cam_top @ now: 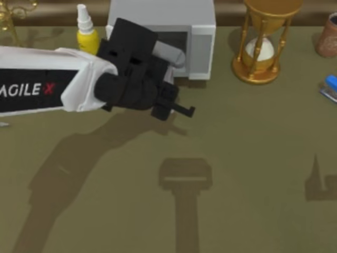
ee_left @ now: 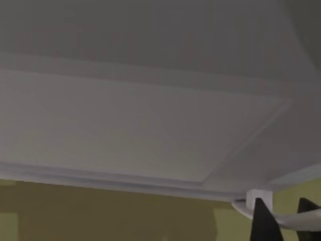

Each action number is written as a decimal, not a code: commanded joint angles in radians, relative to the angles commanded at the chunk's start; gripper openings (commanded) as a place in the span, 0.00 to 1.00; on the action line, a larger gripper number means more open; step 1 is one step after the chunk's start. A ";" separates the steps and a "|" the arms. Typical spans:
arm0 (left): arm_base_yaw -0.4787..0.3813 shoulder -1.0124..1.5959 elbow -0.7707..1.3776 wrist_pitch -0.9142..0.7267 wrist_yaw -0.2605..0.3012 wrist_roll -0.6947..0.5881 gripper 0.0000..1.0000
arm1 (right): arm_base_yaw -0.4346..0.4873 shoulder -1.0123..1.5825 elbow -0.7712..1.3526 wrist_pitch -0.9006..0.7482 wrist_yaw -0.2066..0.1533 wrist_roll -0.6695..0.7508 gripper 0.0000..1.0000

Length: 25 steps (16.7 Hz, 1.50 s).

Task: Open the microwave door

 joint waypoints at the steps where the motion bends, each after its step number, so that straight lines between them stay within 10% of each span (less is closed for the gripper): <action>1: 0.006 -0.006 -0.004 0.002 0.007 0.011 0.00 | 0.000 0.000 0.000 0.000 0.000 0.000 1.00; 25: 0.025 -0.022 -0.026 0.006 0.037 0.053 0.00 | 0.000 0.000 0.000 0.000 0.000 0.000 1.00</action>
